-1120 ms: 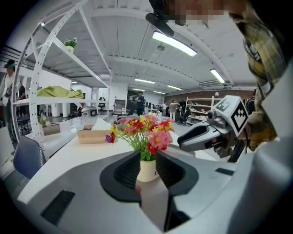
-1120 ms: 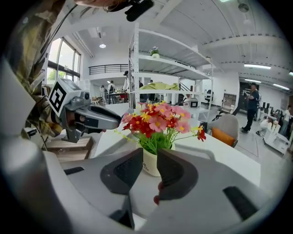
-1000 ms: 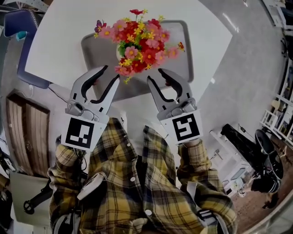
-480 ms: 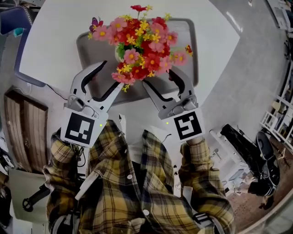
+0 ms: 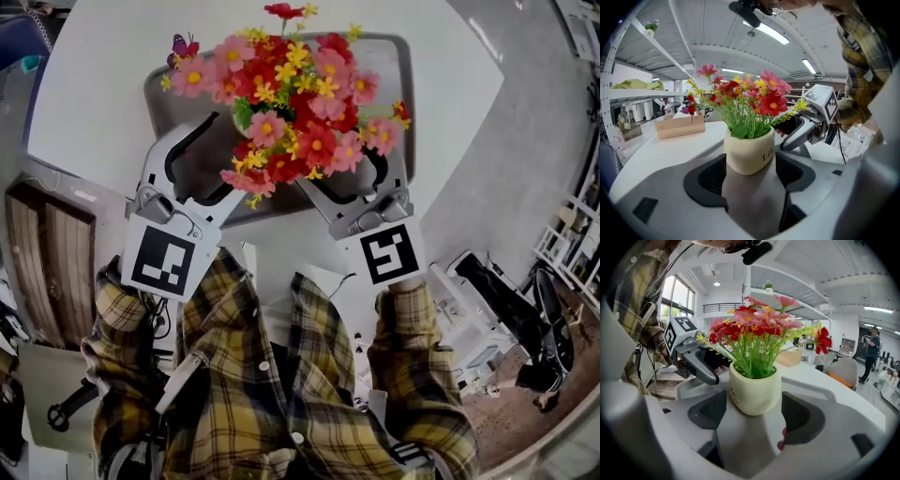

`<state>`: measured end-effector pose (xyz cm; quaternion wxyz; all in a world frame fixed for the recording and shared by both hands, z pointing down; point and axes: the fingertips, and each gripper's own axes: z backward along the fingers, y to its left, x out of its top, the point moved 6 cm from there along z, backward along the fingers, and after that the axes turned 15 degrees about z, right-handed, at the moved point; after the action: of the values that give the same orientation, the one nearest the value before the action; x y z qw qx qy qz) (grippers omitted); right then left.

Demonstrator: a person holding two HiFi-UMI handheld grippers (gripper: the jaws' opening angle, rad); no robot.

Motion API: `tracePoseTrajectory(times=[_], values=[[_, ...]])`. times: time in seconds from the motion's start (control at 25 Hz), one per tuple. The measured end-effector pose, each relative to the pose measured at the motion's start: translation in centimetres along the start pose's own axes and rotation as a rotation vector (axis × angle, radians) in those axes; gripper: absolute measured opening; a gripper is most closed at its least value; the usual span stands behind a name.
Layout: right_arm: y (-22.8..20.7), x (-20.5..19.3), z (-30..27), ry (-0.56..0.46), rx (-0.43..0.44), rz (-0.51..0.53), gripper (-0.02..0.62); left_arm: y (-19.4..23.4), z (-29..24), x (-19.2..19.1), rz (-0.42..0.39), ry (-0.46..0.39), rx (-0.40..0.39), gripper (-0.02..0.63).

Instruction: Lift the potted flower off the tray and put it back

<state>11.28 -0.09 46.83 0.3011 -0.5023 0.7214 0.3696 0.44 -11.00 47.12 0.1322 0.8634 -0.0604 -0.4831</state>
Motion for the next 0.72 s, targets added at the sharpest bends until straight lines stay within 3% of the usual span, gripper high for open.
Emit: tracePoseTrajectory(times=[0.24, 0.72], values=[[-0.8, -0.5, -1.1, -0.004, 0.047, 0.022, 0.351, 0.6, -1.3, -0.1, -0.052, 0.032, -0.025, 0.324], [-1.4, -0.5, -2.3, -0.043, 0.131, 0.008, 0.357, 1.2, -2.7, 0.3, -0.062, 0.053, -0.062, 0.324]])
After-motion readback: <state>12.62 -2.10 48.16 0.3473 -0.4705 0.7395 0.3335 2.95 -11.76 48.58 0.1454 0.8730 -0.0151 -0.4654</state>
